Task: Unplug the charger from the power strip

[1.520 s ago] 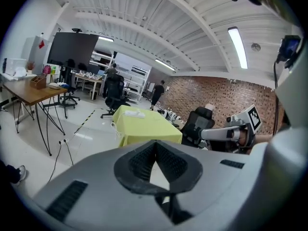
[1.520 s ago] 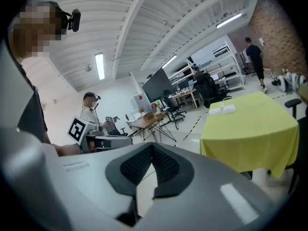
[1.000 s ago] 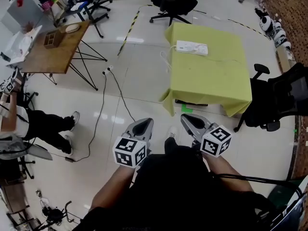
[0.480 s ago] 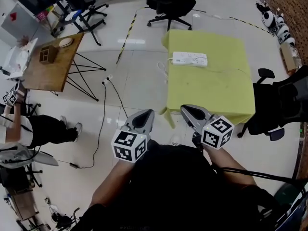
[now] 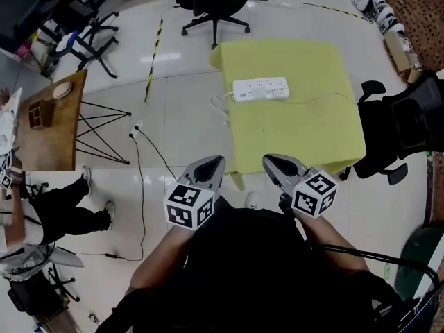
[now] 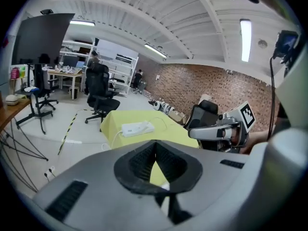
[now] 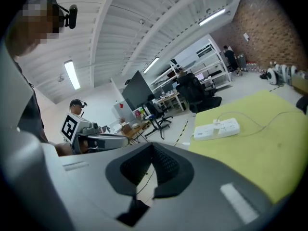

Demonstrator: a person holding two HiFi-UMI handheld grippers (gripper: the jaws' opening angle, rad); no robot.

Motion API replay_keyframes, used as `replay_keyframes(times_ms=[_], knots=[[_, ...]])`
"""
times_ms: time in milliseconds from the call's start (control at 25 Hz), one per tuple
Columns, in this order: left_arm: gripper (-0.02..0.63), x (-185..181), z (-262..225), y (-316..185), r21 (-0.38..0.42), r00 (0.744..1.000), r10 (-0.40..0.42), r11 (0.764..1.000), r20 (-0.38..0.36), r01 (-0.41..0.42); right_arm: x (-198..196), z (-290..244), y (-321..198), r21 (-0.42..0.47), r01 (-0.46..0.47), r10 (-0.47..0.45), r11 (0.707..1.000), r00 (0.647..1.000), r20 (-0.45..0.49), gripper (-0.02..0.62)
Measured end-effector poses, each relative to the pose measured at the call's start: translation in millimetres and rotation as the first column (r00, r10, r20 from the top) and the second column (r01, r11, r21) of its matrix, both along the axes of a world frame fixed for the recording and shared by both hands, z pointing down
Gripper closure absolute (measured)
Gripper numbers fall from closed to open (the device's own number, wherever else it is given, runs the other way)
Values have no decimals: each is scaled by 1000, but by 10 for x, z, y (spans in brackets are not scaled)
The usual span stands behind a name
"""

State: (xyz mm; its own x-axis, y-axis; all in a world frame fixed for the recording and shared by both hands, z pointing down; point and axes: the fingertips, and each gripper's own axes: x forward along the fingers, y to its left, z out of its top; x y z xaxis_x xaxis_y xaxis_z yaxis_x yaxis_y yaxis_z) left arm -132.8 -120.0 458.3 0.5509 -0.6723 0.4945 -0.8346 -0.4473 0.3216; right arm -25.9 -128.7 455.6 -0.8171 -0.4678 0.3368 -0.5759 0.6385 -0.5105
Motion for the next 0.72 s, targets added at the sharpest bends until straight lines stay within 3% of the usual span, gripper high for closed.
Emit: replay_keyframes(times_ms=[200,360,720], knots=[[600,-193,-73,-666,32,989,150,988,0,-150,-199,51,-388,-16,-121,120,993,992,-44,592],[600,-422,-63,-1155,55,976,216,975,2,-216,-391,91,-674,-10,-208,207,978,976,-69,592],[600,-588,266,-1468,2,918,395,919,-28,-395,-607,95,-918,38,-342,344,939,925,-162,592]])
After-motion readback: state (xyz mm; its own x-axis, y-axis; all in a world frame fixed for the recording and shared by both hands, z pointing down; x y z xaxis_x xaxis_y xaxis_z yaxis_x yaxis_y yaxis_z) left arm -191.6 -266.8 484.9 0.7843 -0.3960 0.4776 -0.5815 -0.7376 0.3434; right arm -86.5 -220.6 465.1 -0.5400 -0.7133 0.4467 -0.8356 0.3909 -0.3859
